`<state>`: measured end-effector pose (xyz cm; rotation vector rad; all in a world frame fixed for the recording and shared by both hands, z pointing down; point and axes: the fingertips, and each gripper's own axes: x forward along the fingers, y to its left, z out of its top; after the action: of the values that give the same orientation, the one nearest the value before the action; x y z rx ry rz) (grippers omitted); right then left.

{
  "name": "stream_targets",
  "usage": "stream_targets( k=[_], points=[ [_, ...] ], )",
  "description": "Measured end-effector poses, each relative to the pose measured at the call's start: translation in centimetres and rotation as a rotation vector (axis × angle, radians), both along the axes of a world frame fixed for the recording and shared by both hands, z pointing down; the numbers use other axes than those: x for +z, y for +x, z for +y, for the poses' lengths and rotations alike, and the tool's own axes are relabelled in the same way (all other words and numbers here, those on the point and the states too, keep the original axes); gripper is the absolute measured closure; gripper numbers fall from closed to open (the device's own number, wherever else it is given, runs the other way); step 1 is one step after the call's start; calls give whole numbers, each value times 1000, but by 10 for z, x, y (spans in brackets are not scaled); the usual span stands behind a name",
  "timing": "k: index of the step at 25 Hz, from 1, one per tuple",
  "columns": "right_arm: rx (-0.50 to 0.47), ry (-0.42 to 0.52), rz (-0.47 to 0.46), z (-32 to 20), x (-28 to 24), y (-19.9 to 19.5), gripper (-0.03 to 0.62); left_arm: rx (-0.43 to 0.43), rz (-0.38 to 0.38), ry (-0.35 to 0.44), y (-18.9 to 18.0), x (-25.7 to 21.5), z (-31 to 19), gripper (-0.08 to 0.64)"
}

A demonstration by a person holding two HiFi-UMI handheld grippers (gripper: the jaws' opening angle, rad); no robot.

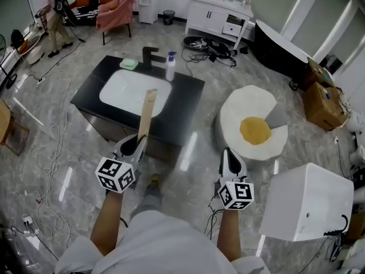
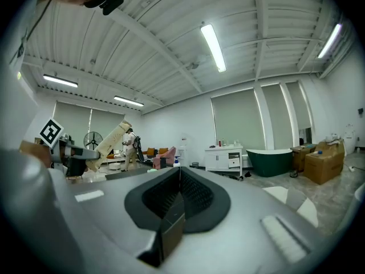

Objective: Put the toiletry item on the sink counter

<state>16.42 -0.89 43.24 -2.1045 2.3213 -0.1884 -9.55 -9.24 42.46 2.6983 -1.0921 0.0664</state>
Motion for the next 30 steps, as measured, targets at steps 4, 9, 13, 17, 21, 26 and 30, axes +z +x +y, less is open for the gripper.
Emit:
stream_targets(
  k=[4, 9, 13, 17, 21, 26, 30],
  points=[
    [10, -20, 1, -55, 4, -6, 589, 20, -7, -30, -2, 10, -57, 509],
    [23, -46, 5, -122, 0, -7, 589, 50, -8, -56, 1, 9, -131, 509],
    [51, -52, 5, -170, -4, -9, 589, 86, -9, -63, 3, 5, -184, 509],
    [83, -68, -1, -210, 0, -10, 589, 116, -10, -82, 6, 9, -228, 509],
    [108, -75, -16, -239, 5, -13, 589, 155, -8, -99, 8, 18, -263, 509],
    [134, -75, -19, -256, 5, -14, 589, 187, -7, -116, 13, 24, -284, 509],
    [131, -78, -7, -261, 5, -18, 589, 205, -8, -121, 16, 24, -288, 509]
  ],
)
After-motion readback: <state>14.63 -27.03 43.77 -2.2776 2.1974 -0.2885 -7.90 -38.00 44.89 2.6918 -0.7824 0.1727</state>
